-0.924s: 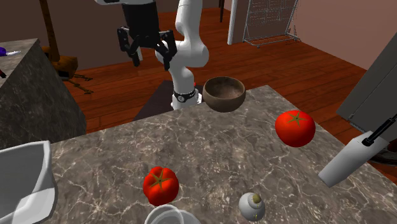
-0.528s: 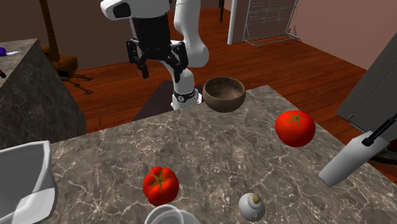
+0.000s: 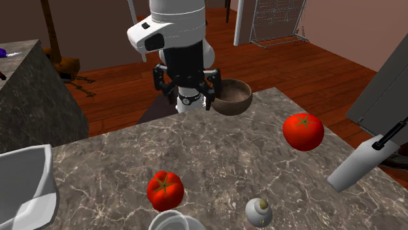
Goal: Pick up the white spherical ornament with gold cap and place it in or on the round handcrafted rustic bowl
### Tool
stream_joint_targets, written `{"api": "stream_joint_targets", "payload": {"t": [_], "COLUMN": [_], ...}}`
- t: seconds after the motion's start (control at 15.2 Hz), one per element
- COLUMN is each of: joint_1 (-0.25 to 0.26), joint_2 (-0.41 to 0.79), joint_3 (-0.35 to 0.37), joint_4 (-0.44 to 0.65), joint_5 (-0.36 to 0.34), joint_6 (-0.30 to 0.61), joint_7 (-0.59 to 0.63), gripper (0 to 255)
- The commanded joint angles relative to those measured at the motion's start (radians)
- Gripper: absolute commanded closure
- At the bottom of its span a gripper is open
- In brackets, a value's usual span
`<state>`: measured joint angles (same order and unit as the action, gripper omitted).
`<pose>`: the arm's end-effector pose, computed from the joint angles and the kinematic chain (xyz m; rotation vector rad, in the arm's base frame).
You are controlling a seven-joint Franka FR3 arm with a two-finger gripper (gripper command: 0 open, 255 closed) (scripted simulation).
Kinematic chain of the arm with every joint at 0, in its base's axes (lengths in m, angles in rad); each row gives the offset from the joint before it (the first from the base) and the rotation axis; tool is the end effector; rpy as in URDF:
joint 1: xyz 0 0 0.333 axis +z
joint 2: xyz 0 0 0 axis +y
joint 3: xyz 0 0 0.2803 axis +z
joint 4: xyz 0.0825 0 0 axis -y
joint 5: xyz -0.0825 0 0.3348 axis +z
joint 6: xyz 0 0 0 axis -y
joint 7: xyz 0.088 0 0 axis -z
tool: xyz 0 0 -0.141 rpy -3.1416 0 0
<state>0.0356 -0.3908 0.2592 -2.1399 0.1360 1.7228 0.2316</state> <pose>0.3759 0.1410 0.4961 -3.1148 -0.0303 0.0698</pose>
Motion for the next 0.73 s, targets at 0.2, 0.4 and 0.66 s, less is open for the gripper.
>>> {"api": "stream_joint_targets", "payload": {"t": [0.2,0.4,0.66], "joint_1": [0.016,0.030,0.059], "joint_2": [0.179,0.292,0.451], "joint_3": [0.069,0.106,0.143], "joint_4": [0.127,0.218,0.361], "joint_5": [-0.007,-0.027,-0.068], "joint_6": [0.043,0.056,0.059], "joint_7": [0.099,0.161,0.245], "gripper": [0,0,0]}}
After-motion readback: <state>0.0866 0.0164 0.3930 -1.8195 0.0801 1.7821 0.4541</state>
